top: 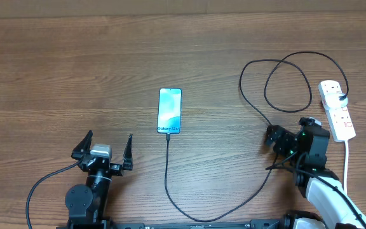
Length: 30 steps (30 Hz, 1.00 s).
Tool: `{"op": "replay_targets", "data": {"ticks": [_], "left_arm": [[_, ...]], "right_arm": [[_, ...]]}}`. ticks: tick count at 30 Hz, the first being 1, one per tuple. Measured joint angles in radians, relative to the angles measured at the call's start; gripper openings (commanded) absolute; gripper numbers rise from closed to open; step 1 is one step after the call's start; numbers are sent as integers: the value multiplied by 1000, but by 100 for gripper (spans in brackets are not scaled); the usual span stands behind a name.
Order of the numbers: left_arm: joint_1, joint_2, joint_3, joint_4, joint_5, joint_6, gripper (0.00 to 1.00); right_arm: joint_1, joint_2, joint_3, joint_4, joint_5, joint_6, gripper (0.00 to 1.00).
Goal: Plug charger to phone and switch on socket
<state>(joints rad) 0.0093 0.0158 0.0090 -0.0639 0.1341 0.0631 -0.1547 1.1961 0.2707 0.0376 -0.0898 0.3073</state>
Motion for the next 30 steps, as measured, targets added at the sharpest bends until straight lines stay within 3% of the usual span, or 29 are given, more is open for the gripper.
{"op": "replay_targets", "data": {"ticks": [9,30], "left_arm": [[0,0,0,0,0,0,100],[0,0,0,0,0,0,100]], "right_arm": [[0,0,-103,272,-76,2,100],[0,-15,-242,443,-90,3,100]]}}
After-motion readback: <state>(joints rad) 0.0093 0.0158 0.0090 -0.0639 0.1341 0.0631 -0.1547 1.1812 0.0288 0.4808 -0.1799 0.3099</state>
